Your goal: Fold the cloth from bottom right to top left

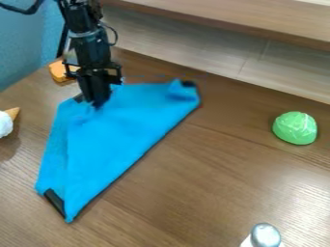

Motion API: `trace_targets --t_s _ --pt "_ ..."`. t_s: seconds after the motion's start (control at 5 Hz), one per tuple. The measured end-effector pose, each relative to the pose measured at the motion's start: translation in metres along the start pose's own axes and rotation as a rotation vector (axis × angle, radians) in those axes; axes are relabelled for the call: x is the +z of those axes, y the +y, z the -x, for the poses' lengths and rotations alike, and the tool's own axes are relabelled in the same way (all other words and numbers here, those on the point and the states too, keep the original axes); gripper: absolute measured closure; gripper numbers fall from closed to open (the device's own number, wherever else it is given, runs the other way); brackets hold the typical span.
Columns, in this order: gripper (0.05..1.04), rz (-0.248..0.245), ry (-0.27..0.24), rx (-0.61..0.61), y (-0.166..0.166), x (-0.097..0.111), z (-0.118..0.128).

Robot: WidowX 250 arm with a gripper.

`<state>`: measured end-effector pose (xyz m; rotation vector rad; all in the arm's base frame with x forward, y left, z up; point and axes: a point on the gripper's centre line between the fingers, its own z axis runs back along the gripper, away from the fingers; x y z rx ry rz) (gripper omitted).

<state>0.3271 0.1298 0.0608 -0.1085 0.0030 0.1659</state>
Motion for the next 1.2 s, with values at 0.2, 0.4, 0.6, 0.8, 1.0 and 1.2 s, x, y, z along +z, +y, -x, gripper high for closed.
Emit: trace_targets --t_s 0.2,0.4,0.6,0.8,1.0,1.2 --pt "0.595 0.009 0.023 0.065 -0.001 -0.01 0.009" --pt "0.267 0.058 0.01 0.184 -0.002 -0.01 0.026" --pt "0.086 0.048 -0.016 0.2 -0.002 -0.003 0.032" --pt "0.082 0.024 -0.025 0.171 -0.018 0.006 0.034" --pt "0.082 -0.014 -0.024 0.086 -0.043 0.016 0.033" --pt "0.083 -0.038 -0.016 -0.066 -0.071 0.028 0.024"
